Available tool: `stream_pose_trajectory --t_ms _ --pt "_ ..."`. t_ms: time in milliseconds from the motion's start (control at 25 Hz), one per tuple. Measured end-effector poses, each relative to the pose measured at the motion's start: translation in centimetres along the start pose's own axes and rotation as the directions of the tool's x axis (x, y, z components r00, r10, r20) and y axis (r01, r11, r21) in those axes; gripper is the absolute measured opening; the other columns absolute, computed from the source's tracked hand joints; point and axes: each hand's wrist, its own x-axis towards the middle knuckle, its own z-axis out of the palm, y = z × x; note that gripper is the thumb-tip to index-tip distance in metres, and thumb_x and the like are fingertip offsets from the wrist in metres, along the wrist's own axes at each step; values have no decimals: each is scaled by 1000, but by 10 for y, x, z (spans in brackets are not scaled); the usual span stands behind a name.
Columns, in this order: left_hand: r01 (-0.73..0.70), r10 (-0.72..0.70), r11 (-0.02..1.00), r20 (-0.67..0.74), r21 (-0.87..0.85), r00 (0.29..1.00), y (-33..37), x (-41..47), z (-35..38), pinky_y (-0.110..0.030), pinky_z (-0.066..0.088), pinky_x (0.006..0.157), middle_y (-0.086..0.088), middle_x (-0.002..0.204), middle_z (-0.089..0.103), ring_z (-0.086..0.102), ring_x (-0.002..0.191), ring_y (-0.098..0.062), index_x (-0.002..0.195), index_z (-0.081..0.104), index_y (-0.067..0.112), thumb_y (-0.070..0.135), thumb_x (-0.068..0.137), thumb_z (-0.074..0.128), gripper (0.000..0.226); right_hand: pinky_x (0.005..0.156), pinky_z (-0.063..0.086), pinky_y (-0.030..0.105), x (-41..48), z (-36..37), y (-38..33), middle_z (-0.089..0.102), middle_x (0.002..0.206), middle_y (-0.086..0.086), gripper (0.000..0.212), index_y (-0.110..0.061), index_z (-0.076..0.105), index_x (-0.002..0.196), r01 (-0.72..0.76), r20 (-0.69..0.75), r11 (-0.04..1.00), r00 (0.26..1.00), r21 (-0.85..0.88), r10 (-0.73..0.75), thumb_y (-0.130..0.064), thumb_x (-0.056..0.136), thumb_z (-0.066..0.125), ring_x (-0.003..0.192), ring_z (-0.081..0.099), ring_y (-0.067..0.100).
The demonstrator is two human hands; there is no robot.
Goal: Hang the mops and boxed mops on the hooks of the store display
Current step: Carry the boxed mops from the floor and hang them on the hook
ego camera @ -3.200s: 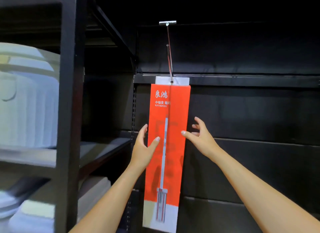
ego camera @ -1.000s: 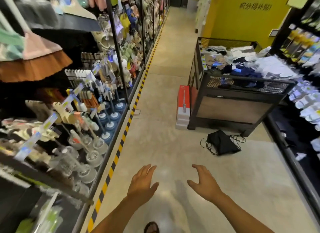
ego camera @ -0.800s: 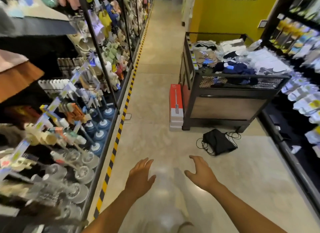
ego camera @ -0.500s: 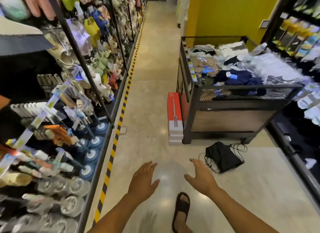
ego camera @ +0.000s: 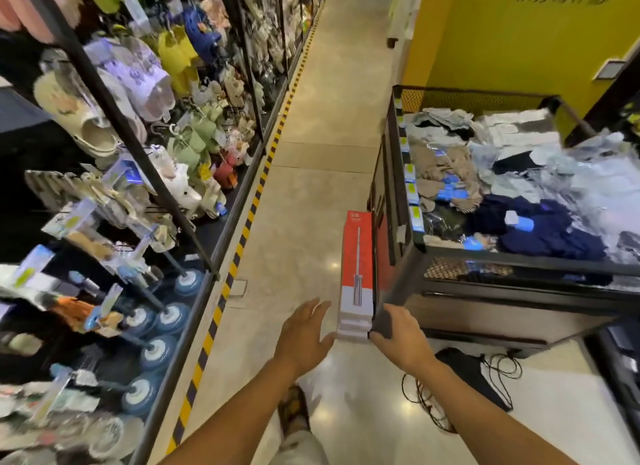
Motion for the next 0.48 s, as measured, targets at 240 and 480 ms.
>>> stream_pose_trajectory --t_ms 240,480 --pt "-31 33 999 105 -28 994 -49 165 -13 -38 18 127 1 173 19 18 159 -19 164 21 29 48 104 53 71 93 39 24 150 -9 -24 60 130 5 51 -21 59 135 -71 18 997 997 36 70 -22 86 73 124 53 21" --pt "-31 24 999 293 19 956 -113 330 -1 -42 30 125 -4 171 27 27 157 -24 164 24 26 54 102 47 72 94 42 27 292 21 -13 57 130 2 53 -21 54 136 -230 55 961 973 155 224 -29 88 72 123 53 20"
